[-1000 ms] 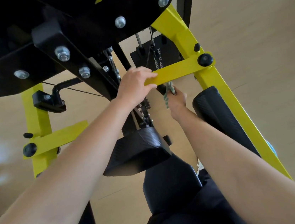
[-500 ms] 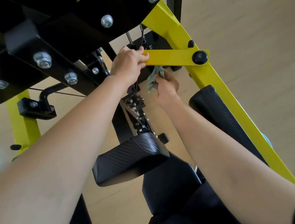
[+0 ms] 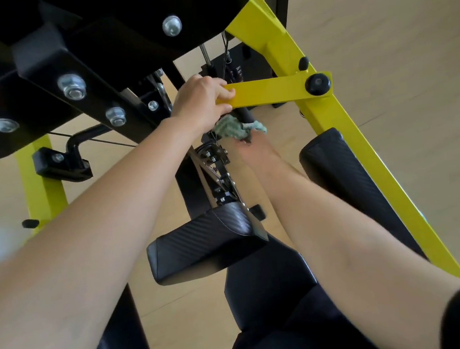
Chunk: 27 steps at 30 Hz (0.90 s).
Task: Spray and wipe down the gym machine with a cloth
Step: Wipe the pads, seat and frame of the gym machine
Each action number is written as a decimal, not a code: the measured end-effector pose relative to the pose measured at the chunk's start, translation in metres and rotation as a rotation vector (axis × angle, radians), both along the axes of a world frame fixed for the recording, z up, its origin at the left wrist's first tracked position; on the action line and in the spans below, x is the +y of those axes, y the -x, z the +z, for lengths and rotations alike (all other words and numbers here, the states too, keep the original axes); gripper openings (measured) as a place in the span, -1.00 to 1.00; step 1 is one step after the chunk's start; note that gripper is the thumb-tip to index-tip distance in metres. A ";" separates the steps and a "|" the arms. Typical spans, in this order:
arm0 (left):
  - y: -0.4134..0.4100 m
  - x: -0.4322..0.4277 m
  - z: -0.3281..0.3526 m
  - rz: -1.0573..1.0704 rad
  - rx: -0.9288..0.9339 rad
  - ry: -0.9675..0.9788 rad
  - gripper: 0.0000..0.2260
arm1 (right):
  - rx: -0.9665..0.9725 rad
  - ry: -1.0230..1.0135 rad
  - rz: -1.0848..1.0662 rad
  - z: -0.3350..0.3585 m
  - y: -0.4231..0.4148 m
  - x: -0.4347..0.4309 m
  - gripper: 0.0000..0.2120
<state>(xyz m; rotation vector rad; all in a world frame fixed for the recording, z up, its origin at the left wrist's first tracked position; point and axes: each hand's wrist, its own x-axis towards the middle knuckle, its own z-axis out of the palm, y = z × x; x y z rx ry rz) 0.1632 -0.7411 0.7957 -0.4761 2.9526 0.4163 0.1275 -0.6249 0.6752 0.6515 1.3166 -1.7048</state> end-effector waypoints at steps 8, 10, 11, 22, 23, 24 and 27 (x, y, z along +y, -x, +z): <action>-0.003 0.001 0.002 0.009 -0.016 -0.015 -0.67 | -0.665 0.720 -0.653 0.011 -0.017 -0.009 -0.65; -0.003 0.001 0.004 0.005 -0.024 -0.013 -0.67 | -0.607 0.625 -0.641 0.006 -0.014 -0.001 -0.65; -0.003 0.001 0.004 0.004 -0.025 -0.008 -0.66 | -0.557 0.528 -0.609 0.002 -0.012 0.001 -0.64; -0.013 0.003 -0.019 0.138 0.119 -0.177 -0.65 | 0.394 -0.182 0.016 0.010 -0.020 0.012 -0.83; -0.016 0.005 -0.024 0.174 0.154 -0.213 -0.65 | 0.473 -0.194 0.067 0.009 -0.018 0.014 -0.77; -0.019 0.008 -0.028 0.197 0.183 -0.239 -0.65 | 0.533 -0.196 0.107 0.010 -0.016 0.016 -0.78; -0.028 0.021 -0.038 0.214 0.249 -0.329 -0.68 | 0.623 -0.233 0.228 -0.005 -0.006 0.020 -0.84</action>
